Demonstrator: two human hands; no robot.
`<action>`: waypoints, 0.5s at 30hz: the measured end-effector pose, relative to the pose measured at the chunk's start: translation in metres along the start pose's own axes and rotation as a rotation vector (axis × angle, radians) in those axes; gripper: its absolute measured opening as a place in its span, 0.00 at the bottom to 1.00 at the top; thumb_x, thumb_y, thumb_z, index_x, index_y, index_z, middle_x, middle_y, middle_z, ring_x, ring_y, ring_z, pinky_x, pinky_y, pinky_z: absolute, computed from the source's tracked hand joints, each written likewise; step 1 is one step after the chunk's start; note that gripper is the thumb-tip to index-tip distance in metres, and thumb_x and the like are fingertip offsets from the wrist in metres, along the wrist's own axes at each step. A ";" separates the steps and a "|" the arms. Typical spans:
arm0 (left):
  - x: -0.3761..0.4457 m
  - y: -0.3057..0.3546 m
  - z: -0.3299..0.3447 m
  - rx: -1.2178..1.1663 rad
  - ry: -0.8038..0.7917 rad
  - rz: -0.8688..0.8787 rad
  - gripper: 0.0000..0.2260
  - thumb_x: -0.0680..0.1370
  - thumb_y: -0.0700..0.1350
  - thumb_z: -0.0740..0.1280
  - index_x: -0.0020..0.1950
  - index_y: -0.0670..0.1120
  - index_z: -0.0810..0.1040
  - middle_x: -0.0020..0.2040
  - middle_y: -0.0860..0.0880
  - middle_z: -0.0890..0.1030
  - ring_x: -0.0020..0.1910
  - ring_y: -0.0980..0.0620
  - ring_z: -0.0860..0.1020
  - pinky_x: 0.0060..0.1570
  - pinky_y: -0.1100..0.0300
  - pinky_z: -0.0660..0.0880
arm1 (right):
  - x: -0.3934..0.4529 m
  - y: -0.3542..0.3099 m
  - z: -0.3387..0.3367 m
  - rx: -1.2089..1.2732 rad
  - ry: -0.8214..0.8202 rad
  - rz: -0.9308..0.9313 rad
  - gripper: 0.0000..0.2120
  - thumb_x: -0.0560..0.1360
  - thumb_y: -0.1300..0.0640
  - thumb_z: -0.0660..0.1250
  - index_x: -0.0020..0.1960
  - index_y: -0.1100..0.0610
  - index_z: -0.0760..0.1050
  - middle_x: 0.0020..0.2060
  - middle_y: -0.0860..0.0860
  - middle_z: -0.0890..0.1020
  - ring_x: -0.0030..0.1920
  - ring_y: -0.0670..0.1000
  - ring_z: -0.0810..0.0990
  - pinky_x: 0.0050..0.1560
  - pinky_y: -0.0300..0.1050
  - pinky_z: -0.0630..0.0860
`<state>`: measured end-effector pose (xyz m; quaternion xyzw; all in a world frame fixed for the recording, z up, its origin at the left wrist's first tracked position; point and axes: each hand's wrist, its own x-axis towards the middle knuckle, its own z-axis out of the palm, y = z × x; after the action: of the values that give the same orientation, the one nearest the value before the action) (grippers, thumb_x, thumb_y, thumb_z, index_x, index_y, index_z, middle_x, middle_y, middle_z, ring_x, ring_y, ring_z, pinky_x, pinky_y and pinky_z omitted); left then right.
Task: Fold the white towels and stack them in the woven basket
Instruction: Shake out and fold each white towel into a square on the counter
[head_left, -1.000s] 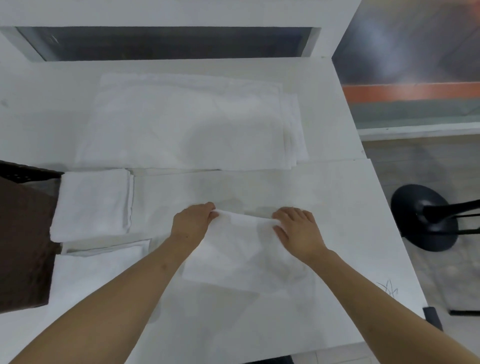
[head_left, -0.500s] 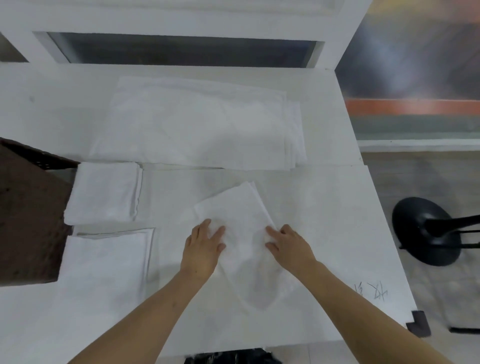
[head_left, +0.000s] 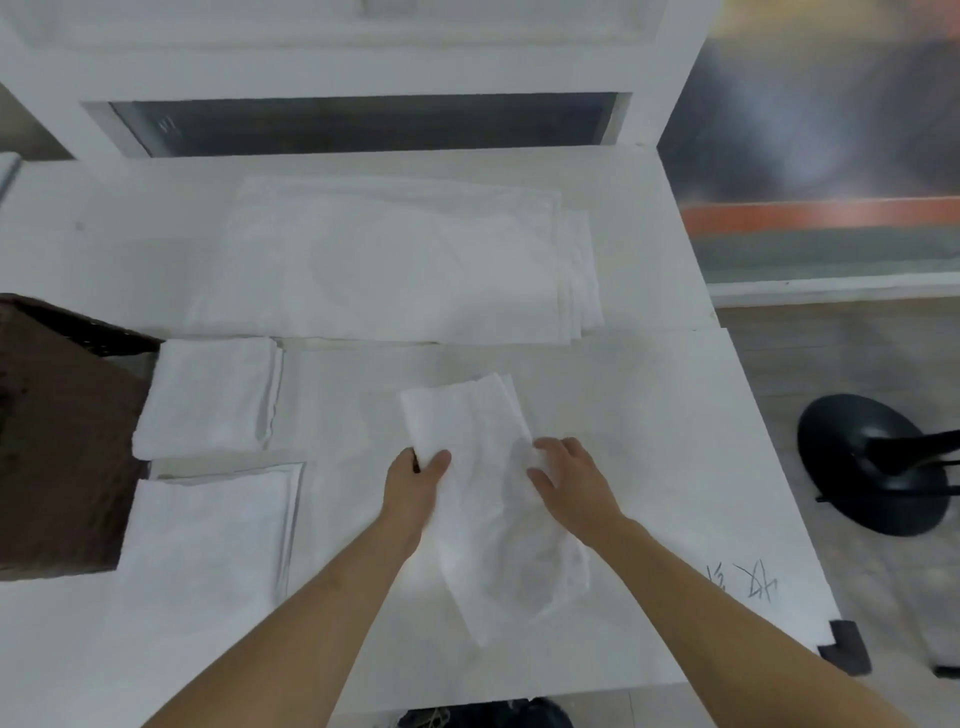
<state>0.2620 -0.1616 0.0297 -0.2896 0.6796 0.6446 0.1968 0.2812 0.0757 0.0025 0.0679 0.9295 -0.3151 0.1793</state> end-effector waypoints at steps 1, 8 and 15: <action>-0.006 0.003 0.000 -0.003 -0.054 0.037 0.14 0.79 0.48 0.72 0.61 0.44 0.78 0.57 0.45 0.84 0.55 0.44 0.84 0.57 0.43 0.81 | 0.009 -0.004 0.001 0.085 0.026 0.031 0.22 0.81 0.45 0.66 0.74 0.49 0.69 0.64 0.50 0.74 0.61 0.53 0.77 0.63 0.50 0.76; -0.053 0.048 0.003 -0.257 -0.414 0.073 0.21 0.78 0.38 0.67 0.71 0.47 0.74 0.63 0.44 0.83 0.62 0.43 0.82 0.61 0.45 0.79 | 0.035 -0.042 -0.014 0.823 -0.080 0.178 0.30 0.80 0.40 0.67 0.78 0.52 0.65 0.64 0.49 0.80 0.61 0.48 0.80 0.62 0.45 0.75; -0.069 0.104 -0.007 -0.242 -0.460 0.128 0.22 0.75 0.38 0.66 0.69 0.47 0.75 0.63 0.44 0.83 0.61 0.43 0.82 0.61 0.44 0.78 | 0.035 -0.076 -0.066 1.217 -0.231 0.067 0.21 0.82 0.46 0.67 0.68 0.58 0.79 0.63 0.56 0.84 0.65 0.57 0.82 0.67 0.54 0.76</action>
<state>0.2473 -0.1592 0.1535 -0.1134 0.5519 0.7811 0.2690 0.2117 0.0566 0.0807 0.1524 0.5552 -0.7880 0.2178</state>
